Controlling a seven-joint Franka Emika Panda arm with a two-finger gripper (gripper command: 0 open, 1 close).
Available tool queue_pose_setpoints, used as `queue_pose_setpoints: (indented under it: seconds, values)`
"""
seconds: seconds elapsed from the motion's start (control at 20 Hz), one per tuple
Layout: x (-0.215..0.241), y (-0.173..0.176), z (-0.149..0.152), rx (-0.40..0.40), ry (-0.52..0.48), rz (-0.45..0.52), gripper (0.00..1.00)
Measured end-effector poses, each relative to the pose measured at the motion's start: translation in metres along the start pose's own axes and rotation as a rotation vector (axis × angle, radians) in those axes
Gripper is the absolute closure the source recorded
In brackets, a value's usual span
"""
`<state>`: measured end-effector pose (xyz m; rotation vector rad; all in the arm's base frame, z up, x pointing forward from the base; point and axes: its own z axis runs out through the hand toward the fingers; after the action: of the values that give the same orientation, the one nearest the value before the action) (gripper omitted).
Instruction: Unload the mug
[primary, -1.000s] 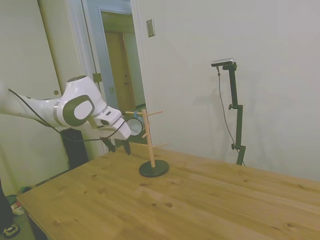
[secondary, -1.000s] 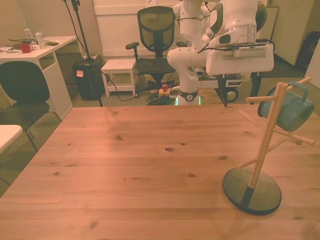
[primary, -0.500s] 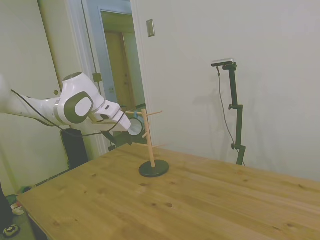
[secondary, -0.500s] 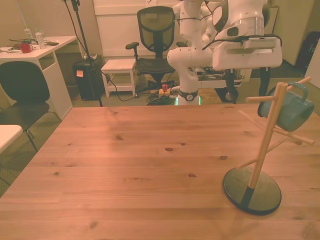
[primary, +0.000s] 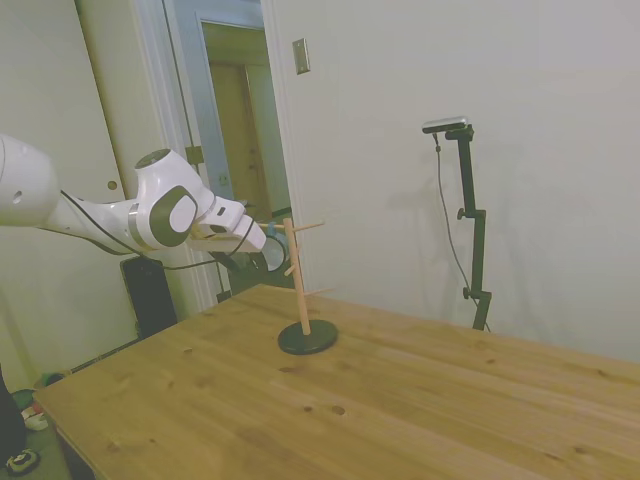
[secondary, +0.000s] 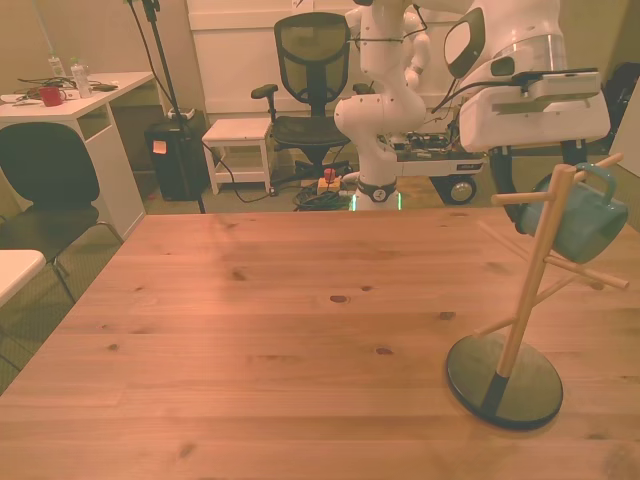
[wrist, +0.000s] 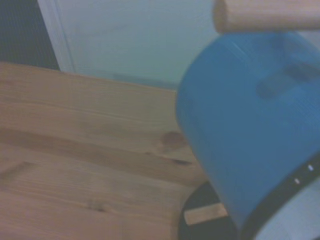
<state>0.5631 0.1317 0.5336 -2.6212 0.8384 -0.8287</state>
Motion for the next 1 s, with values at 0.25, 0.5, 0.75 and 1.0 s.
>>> queue_pose_setpoints:
  seconds: [0.25,0.5,0.75,1.0]
  values:
    - [0.001,-0.021,-0.013,0.030,0.073,-0.013,0.00]
    - [0.000,-0.023,-0.005,0.039,0.100,-0.016,0.00]
    - [0.002,-0.022,0.005,0.049,0.116,-0.010,1.00]
    - [0.008,-0.019,0.009,0.055,0.124,0.002,1.00]
